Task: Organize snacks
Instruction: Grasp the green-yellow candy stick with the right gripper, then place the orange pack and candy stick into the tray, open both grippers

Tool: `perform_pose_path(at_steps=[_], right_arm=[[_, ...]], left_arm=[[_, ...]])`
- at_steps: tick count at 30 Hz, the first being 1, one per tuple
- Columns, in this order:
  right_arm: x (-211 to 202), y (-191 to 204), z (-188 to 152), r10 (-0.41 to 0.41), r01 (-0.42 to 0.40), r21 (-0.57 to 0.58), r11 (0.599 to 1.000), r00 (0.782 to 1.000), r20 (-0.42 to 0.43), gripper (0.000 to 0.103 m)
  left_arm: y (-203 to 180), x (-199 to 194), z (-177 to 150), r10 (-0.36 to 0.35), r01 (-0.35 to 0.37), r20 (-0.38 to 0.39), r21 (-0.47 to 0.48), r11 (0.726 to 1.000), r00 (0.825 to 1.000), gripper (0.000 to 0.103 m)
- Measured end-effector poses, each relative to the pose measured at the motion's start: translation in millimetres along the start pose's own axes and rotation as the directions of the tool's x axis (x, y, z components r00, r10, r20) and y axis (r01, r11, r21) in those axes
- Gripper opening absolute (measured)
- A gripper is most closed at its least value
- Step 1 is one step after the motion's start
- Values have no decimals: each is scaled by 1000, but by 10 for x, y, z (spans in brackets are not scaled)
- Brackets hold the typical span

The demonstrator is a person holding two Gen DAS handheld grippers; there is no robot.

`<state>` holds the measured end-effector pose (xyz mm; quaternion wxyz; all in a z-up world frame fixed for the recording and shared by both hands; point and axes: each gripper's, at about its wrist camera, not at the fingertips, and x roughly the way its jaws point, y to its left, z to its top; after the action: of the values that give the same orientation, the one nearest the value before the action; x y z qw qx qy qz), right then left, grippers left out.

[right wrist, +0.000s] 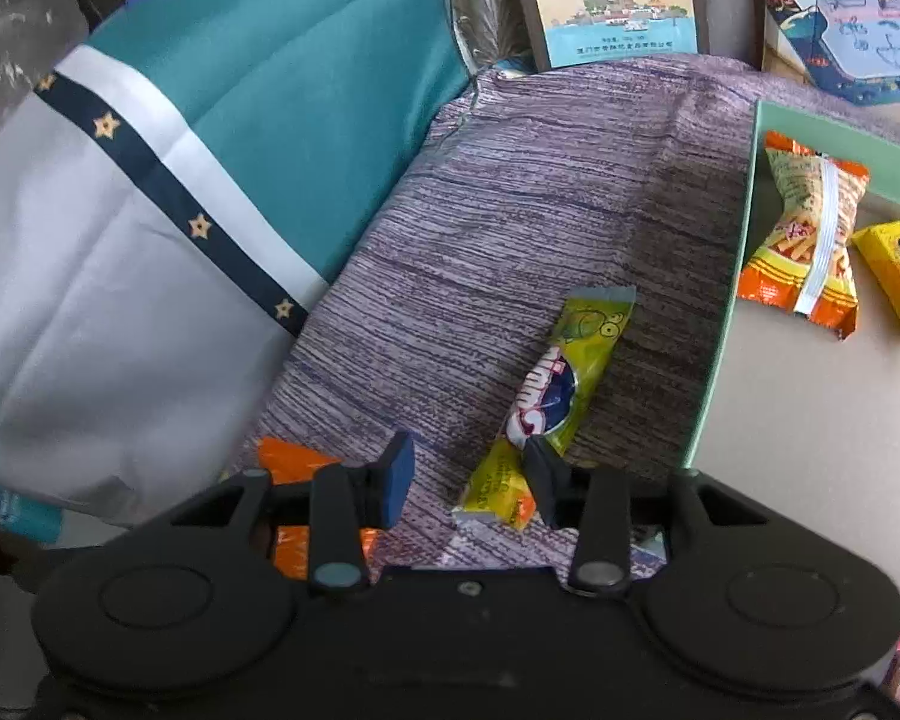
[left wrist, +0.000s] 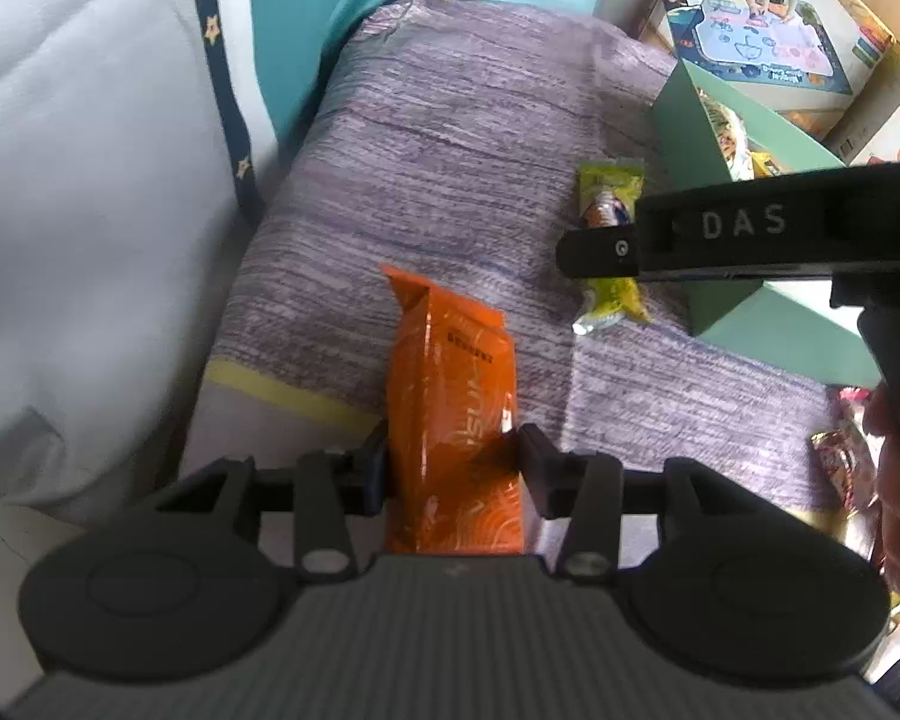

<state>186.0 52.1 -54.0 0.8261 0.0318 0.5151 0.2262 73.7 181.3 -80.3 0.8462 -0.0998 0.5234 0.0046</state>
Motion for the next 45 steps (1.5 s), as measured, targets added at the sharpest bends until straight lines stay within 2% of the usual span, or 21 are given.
perform_pose_path(at_steps=[3, 7, 10, 11, 14, 18, 21, 26, 27, 30, 36, 40, 45], right_arm=[[18, 57, 5, -14, 14, -3, 1000, 1000, -2, 40], [0, 187, -15, -7, 6, -39, 999, 1000, -13, 40], [74, 218, -3, -40, 39, -44, 998, 999, -22, 40], [112, 203, 6, -53, 52, -38, 998, 998, -32, 36], [108, 207, -8, -65, 64, -43, 997, 997, -29, 35], [27, 178, -79, -87, 86, -31, 996, 996, -2, 35], [26, 134, -103, -95, 95, 5, 995, 995, -1, 33], [202, 199, -124, -113, 112, -32, 993, 993, -31, 29], [198, 217, -161, -116, 115, -55, 992, 993, -20, 25], [132, 186, -226, -69, 68, -38, 997, 997, -36, 23], [-101, 102, -274, 13, -13, -14, 1000, 1000, -27, 23], [-410, -5, -241, 57, -57, 8, 998, 998, 27, 23], [-891, -336, -154, 51, -59, 58, 997, 989, 137, 23]], left_arm=[[54, -30, -24, 32, -32, -2, -4, 999, 999, 49], [115, -29, -43, 26, -26, 0, -16, 1000, 1000, 50], [53, -2, -30, 48, -48, 7, 5, 999, 999, 53], [28, 9, -29, 56, -56, 9, 16, 998, 998, 55], [-13, 20, -38, 69, -70, 15, 38, 997, 997, 58], [9, 16, -34, 62, -62, 17, 26, 998, 998, 57], [2, 15, -32, 76, -77, 30, 30, 997, 997, 50], [-3, 21, -37, 82, -83, 36, 31, 996, 996, 50], [-3, 22, -40, 82, -84, 39, 30, 996, 996, 49], [-6, 9, -44, 77, -78, 45, 17, 997, 996, 48], [-68, -91, -34, 15, -14, 45, -10, 1000, 999, 48], [-107, -273, 58, -9, 10, 71, -17, 1000, 997, 48], [-473, -457, 300, -54, 45, 126, 76, 996, 991, 48]])
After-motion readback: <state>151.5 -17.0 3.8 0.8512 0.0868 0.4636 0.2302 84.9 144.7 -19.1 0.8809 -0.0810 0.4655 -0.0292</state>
